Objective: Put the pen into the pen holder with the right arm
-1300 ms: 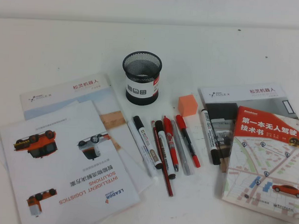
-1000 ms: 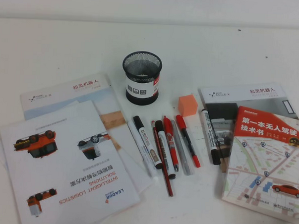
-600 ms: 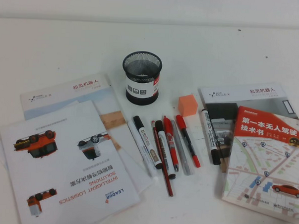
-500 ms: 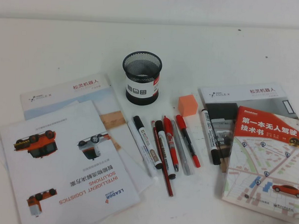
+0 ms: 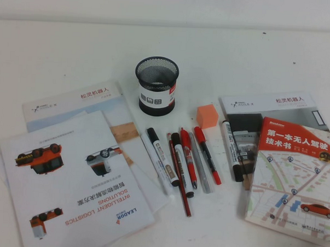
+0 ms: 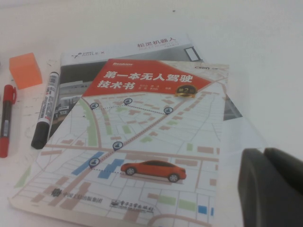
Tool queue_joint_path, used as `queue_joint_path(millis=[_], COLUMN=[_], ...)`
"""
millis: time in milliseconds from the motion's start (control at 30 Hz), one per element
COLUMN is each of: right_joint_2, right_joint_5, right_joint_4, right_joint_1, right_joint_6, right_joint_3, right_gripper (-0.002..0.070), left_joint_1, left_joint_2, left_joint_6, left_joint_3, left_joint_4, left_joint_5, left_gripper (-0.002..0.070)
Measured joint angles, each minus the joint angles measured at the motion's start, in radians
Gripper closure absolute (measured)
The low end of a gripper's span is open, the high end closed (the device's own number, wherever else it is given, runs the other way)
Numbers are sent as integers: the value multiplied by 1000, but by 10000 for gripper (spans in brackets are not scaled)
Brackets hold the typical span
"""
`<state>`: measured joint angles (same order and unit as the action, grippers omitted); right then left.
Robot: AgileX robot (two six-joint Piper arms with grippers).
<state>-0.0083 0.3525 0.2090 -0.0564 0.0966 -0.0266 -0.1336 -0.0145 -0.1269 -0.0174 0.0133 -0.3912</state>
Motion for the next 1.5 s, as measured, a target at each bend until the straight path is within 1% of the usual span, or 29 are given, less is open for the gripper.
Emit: queue_joint_path(millis=[200, 300, 333, 400, 600, 700, 1000, 1067, 1167, 1233, 1400, 1500], right_joint_2=[0, 0, 0, 0, 0, 0, 0, 0, 13, 74, 345, 501], right_joint_5=[0, -8, -13, -32, -99, -117, -143, -148, -99, -34, 129, 175], right_joint_4=[7, 90, 136, 285, 849, 958, 1020, 1011, 916, 817, 585, 554], right_joint_1=[0, 0, 0, 0, 0, 0, 0, 0, 0, 0, 0, 0], right_joint_6=[0, 0, 0, 0, 0, 0, 0, 30, 145, 183, 207, 211], right_joint_3=[0, 0, 0, 0, -2, -2, -2, -3, 38, 119, 351, 447], right_gripper=[696, 696, 696, 696, 696, 696, 696, 696, 696, 696, 696, 696], left_joint_1=[0, 0, 0, 0, 0, 0, 0, 0, 0, 0, 0, 0], left_joint_2=[0, 0, 0, 0, 0, 0, 0, 0, 0, 0, 0, 0], left_joint_6=[0, 0, 0, 0, 0, 0, 0, 0, 0, 0, 0, 0], left_joint_3=[0, 0, 0, 0, 0, 0, 0, 0, 0, 0, 0, 0], left_joint_4=[0, 0, 0, 0, 0, 0, 0, 0, 0, 0, 0, 0], left_joint_5=[0, 0, 0, 0, 0, 0, 0, 0, 0, 0, 0, 0], left_gripper=[678, 677, 677, 677, 677, 678, 678, 678, 677, 677, 677, 678])
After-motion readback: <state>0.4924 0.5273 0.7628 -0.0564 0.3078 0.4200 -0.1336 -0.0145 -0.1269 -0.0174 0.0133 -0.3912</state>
